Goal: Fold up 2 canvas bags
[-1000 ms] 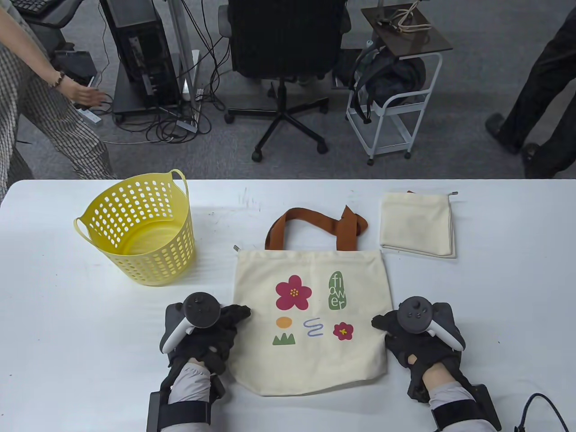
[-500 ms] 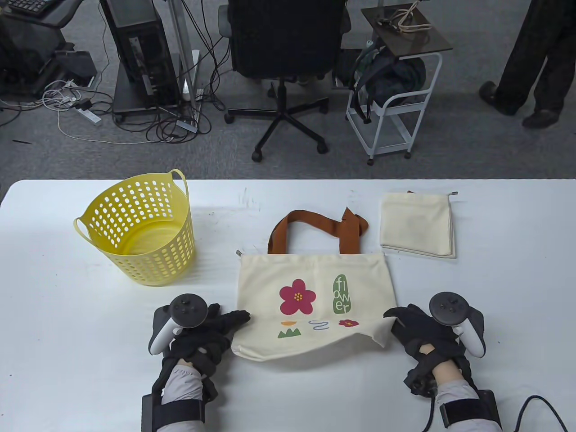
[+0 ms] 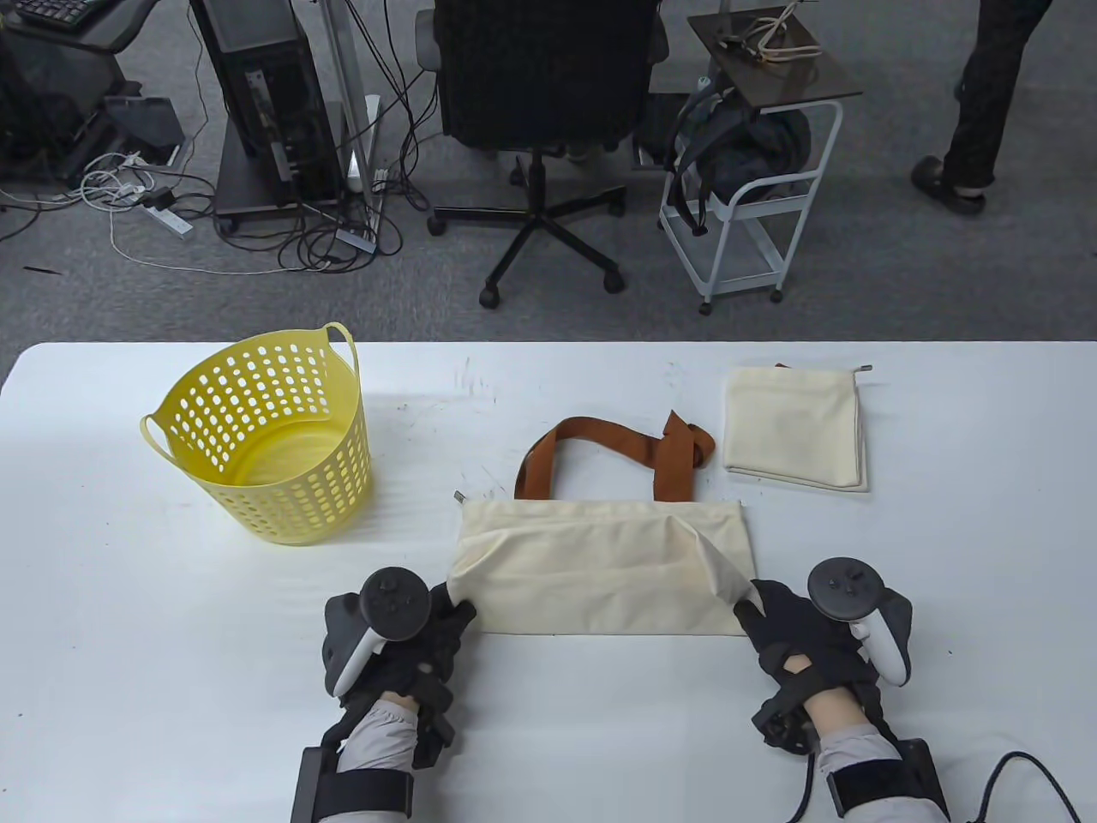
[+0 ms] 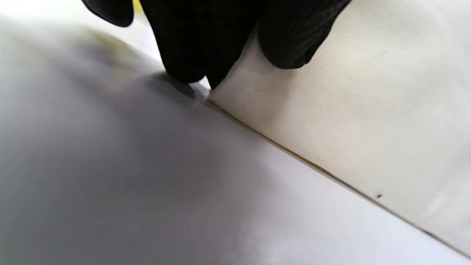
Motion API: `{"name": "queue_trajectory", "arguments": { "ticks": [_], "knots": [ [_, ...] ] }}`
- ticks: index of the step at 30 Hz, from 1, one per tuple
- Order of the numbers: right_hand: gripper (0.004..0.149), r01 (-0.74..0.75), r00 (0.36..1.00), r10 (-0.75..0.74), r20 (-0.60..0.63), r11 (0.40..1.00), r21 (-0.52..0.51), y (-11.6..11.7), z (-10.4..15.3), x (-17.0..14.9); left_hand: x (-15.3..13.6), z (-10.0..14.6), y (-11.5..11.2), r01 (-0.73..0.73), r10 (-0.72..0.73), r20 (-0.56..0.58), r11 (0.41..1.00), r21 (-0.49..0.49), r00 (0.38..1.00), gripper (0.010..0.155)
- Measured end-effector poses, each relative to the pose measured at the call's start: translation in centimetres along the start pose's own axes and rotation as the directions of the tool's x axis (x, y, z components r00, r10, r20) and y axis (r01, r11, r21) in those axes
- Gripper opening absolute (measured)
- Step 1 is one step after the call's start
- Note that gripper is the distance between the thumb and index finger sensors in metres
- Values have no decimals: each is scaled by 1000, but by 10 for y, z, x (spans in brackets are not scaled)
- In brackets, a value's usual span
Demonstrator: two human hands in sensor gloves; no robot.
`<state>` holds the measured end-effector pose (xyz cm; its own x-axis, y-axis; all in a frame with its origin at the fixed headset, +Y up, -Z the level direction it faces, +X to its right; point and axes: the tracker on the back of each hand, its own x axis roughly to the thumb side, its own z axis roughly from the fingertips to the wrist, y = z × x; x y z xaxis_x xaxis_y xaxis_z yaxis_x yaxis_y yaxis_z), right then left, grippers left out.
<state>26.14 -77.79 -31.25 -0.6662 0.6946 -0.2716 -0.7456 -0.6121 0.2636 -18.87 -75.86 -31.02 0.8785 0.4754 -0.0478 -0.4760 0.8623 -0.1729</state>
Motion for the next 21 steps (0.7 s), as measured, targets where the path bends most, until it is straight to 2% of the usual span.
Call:
{"name": "queue_trajectory", "arguments": {
  "ticks": [1, 2, 4, 6, 10, 17, 19, 21],
  "knots": [
    [65, -23, 1000, 23, -8, 1000, 19, 2, 0, 1, 3, 1, -1, 18, -18, -7, 1000, 15, 1000, 48],
    [62, -52, 998, 52, -16, 999, 11, 3, 1, 3, 5, 1, -1, 32, -31, -12, 999, 25, 999, 48],
    [47, -129, 991, 125, -54, 987, -92, 2, 3, 7, 7, 2, -2, 62, -61, -25, 997, 42, 998, 47],
    [44, -145, 989, 139, -58, 982, -122, 1, 4, 10, 9, 2, -2, 71, -69, -38, 996, 48, 997, 47],
    [44, -200, 978, 186, -90, 963, -180, 2, 6, 13, 18, 2, -5, 160, -157, -65, 985, 60, 986, 46],
    [46, -234, 969, 211, -132, 952, -197, 2, 7, 15, 37, 2, -14, 349, -346, -57, 935, 67, 937, 50],
    [50, -310, 948, 286, -142, 929, -200, 5, 7, 19, 42, 1, -19, 393, -390, -54, 917, 63, 919, 56],
    [56, -432, 901, 408, -147, 878, -208, 11, 8, 25, 47, 1, -22, 456, -453, -53, 888, 60, 890, 63]
  ]
}}
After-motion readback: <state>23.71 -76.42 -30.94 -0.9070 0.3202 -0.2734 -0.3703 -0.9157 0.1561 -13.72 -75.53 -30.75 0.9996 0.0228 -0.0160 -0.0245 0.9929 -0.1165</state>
